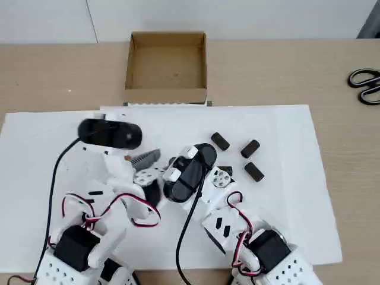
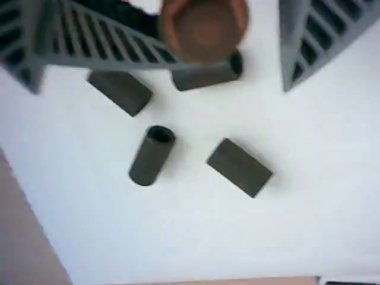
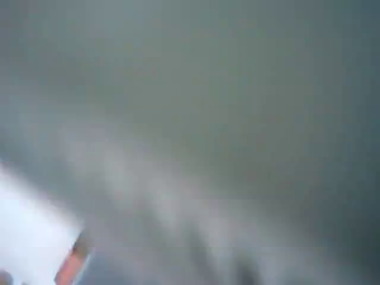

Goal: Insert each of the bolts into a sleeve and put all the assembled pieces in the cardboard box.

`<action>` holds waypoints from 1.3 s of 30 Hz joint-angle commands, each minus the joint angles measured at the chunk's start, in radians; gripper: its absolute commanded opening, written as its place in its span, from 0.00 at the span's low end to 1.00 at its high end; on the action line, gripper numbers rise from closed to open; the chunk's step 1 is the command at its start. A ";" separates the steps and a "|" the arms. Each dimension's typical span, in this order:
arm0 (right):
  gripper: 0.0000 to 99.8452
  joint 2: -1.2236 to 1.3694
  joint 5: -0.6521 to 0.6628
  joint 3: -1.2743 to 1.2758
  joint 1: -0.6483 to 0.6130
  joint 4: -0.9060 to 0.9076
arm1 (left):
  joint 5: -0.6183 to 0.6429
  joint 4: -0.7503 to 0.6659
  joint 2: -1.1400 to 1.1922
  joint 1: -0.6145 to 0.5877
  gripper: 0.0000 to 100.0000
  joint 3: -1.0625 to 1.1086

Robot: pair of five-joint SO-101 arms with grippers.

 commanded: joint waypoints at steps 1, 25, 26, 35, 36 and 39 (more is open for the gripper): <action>0.00 -0.012 0.006 -0.003 0.002 -0.033 | -0.048 -0.009 -0.011 -0.035 0.12 -0.044; 0.00 0.377 -0.252 -0.359 0.404 -0.102 | -0.272 -0.287 -0.011 -0.420 0.01 0.384; 0.00 0.453 -0.267 -0.431 0.412 -0.097 | -0.281 -0.307 -0.011 -0.420 0.01 0.406; 0.00 1.059 -0.216 -1.045 0.417 -0.094 | -0.433 -0.408 -0.011 -0.419 0.01 0.570; 0.00 1.124 -0.209 -1.109 0.418 -0.094 | -0.442 -0.417 -0.011 -0.419 0.01 0.585; 0.00 1.310 -0.190 -1.301 0.418 -0.094 | -0.448 -0.430 -0.011 -0.422 0.01 0.608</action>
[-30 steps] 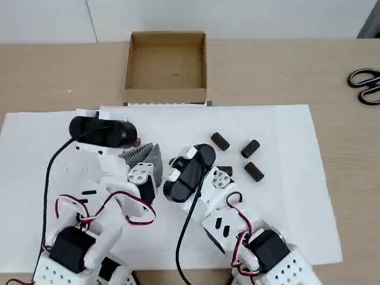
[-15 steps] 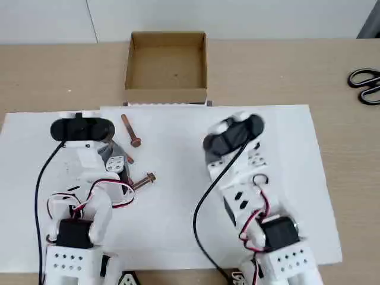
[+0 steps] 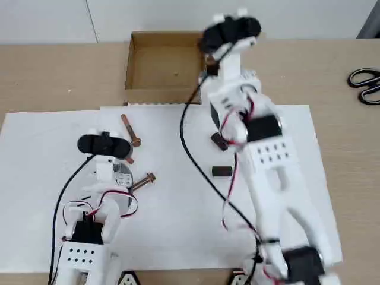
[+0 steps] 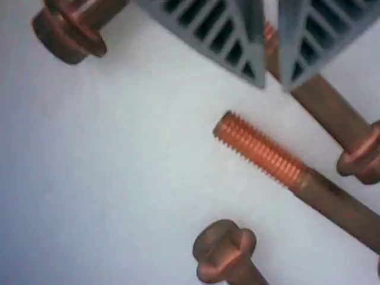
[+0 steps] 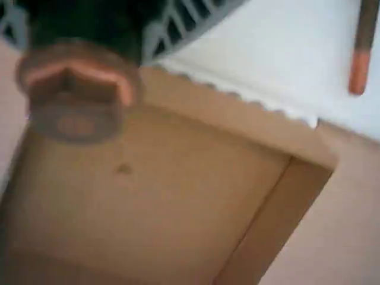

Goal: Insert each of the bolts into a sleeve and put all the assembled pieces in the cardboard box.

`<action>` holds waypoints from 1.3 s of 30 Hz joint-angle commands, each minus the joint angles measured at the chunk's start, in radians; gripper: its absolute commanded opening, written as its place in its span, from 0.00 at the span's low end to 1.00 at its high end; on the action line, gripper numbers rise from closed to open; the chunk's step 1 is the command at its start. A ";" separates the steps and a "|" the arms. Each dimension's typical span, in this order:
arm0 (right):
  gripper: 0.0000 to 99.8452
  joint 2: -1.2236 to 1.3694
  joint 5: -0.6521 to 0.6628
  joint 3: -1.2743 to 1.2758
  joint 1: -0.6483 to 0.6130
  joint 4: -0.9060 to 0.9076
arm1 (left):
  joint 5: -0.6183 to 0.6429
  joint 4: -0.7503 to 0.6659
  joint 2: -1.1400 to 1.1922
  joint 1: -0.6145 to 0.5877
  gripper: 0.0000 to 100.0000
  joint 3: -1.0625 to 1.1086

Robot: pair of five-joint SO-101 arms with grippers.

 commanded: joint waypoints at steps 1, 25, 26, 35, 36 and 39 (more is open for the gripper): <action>0.00 0.202 0.032 -0.295 0.012 -0.030 | -0.011 -0.031 -0.011 -0.006 0.01 -0.001; 0.19 1.239 0.216 -1.378 -0.007 0.045 | -0.011 -0.034 -0.011 -0.011 0.01 -0.001; 0.19 1.247 0.213 -1.396 -0.010 0.074 | -0.011 -0.034 -0.011 -0.011 0.01 -0.001; 0.19 1.253 0.212 -1.676 -0.010 0.377 | -0.011 -0.034 -0.011 -0.011 0.01 -0.001; 0.19 1.253 0.210 -1.709 -0.010 0.429 | -0.011 -0.034 -0.011 -0.011 0.01 -0.001; 0.19 1.253 0.210 -1.798 -0.007 0.587 | -0.009 -0.034 -0.011 -0.011 0.01 -0.001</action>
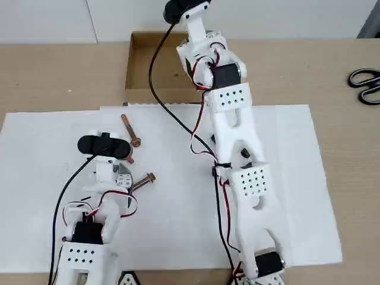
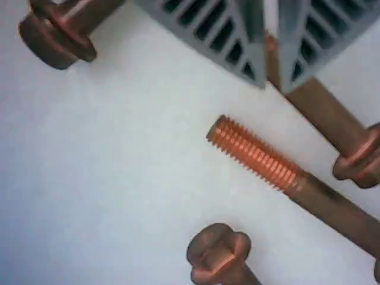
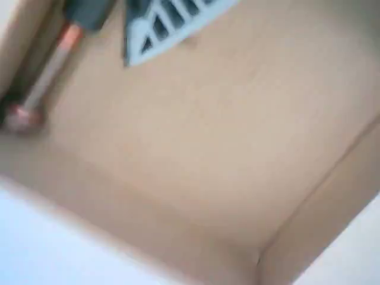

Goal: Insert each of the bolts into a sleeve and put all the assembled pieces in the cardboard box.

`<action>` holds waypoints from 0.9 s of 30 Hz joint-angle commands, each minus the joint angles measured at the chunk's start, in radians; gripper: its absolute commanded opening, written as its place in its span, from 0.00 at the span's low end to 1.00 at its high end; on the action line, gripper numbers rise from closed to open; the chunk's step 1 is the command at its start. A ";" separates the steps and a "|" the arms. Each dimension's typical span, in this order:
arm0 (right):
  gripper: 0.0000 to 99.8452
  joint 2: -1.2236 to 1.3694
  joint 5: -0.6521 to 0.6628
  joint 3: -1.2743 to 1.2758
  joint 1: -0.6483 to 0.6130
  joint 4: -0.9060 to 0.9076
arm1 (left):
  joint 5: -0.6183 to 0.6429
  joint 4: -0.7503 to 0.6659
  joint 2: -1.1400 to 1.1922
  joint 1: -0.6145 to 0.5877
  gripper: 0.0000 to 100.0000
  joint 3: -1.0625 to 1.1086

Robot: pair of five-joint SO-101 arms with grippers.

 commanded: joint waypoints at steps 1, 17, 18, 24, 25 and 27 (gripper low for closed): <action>0.19 -0.019 0.005 -0.115 0.008 0.176 | -0.006 -0.021 -0.011 -0.005 0.01 -0.005; 0.19 -0.266 0.003 0.031 0.013 0.518 | -0.006 -0.021 -0.011 -0.005 0.01 -0.005; 0.19 -0.308 0.003 0.101 0.015 0.518 | -0.006 -0.021 -0.011 -0.005 0.01 -0.005; 0.19 -0.670 0.011 0.637 0.016 0.504 | -0.006 -0.021 -0.011 -0.006 0.01 -0.004; 0.19 -0.710 0.011 0.726 0.016 0.498 | -0.006 -0.021 -0.011 -0.006 0.01 -0.004; 0.19 -0.768 0.051 0.868 0.018 0.496 | -0.006 -0.020 -0.011 -0.006 0.01 -0.004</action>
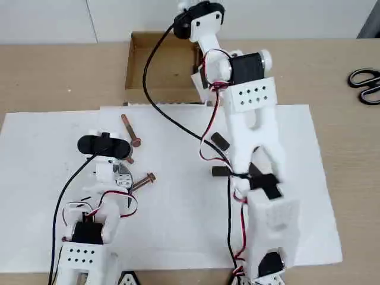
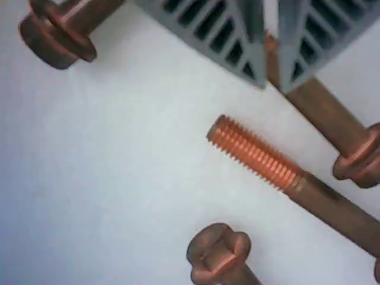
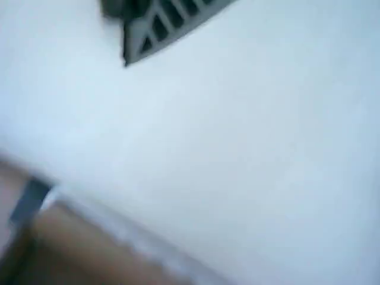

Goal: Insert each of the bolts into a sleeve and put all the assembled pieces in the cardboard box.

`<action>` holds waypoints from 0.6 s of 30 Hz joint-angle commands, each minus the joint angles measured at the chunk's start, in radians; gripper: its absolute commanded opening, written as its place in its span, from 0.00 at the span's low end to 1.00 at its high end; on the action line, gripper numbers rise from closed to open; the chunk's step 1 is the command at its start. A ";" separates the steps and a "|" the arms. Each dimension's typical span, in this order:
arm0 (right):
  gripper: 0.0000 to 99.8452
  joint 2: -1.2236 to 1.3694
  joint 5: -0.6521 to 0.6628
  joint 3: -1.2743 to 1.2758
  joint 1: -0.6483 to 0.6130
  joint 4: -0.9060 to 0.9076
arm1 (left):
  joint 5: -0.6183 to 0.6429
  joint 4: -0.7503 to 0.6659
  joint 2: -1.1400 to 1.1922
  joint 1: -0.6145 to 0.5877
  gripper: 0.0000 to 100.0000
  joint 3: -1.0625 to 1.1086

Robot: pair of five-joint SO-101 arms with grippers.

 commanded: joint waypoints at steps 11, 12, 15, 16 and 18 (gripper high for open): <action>0.19 -0.131 0.233 0.476 0.010 -0.036 | -0.006 -0.018 -0.011 -0.006 0.01 -0.004; 0.19 -0.114 0.244 0.476 0.012 -0.038 | -0.006 -0.018 -0.011 -0.006 0.01 -0.004; 0.19 -0.070 0.262 0.476 0.012 -0.053 | -0.006 -0.018 -0.011 -0.006 0.01 -0.004; 0.19 -0.058 0.262 0.476 0.012 -0.062 | -0.006 -0.018 -0.011 -0.008 0.01 -0.004; 0.19 -0.033 0.262 0.476 0.012 -0.081 | -0.006 -0.018 -0.011 -0.029 0.01 -0.004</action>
